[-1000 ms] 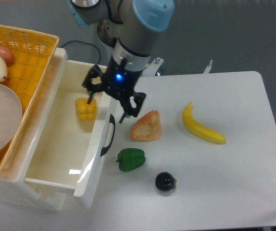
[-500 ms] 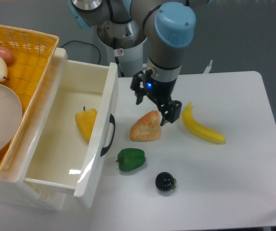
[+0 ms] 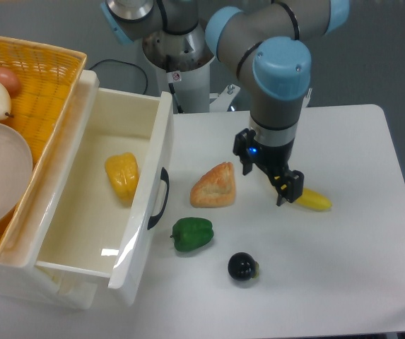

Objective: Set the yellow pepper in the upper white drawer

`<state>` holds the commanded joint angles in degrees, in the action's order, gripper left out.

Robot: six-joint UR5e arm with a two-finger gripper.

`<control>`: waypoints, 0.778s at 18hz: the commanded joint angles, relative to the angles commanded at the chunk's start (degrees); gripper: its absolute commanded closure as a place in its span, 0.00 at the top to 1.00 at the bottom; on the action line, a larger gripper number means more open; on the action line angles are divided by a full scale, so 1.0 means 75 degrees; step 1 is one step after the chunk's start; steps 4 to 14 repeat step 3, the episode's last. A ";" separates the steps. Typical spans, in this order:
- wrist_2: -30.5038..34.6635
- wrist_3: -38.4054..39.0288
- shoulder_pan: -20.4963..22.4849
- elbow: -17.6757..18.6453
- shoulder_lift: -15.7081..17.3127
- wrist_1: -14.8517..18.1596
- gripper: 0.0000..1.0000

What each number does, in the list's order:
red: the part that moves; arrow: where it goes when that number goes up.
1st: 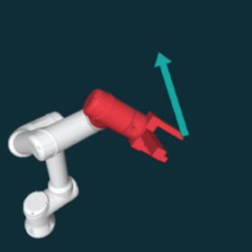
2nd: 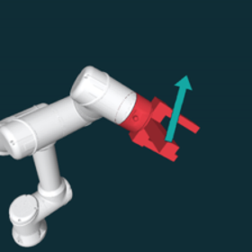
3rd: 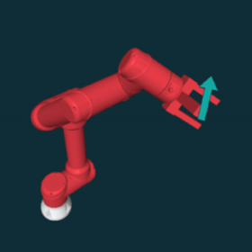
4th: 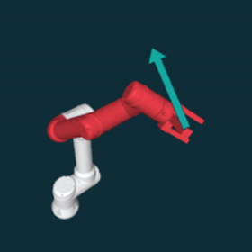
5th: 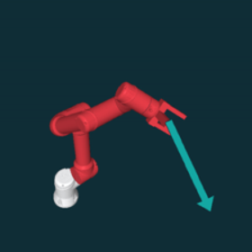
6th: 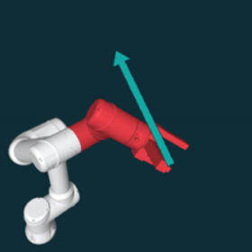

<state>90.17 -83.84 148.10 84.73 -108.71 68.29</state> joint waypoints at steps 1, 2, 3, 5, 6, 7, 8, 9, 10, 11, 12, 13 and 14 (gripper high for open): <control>0.0000 0.0011 0.0012 -0.0012 -0.0047 -0.0023 1.00; 0.0000 0.0000 0.0023 -0.0012 -0.0106 -0.0105 1.00; 0.0000 -0.0012 0.0023 0.0011 -0.0118 -0.0141 1.00; 0.0000 -0.0012 0.0023 0.0011 -0.0118 -0.0141 1.00; 0.0000 -0.0012 0.0023 0.0011 -0.0118 -0.0141 1.00; 0.0000 -0.0012 0.0023 0.0011 -0.0118 -0.0141 1.00; 0.0000 -0.0012 0.0023 0.0011 -0.0118 -0.0141 1.00; 0.0000 -0.0012 0.0023 0.0011 -0.0118 -0.0141 1.00; 0.0000 -0.0012 0.0023 0.0011 -0.0118 -0.0141 1.00; 0.0000 -0.0012 0.0023 0.0011 -0.0118 -0.0141 1.00; 0.0000 -0.0012 0.0023 0.0011 -0.0118 -0.0141 1.00; 0.0000 -0.0012 0.0023 0.0011 -0.0118 -0.0141 1.00; 0.0000 -0.0012 0.0023 0.0011 -0.0118 -0.0141 1.00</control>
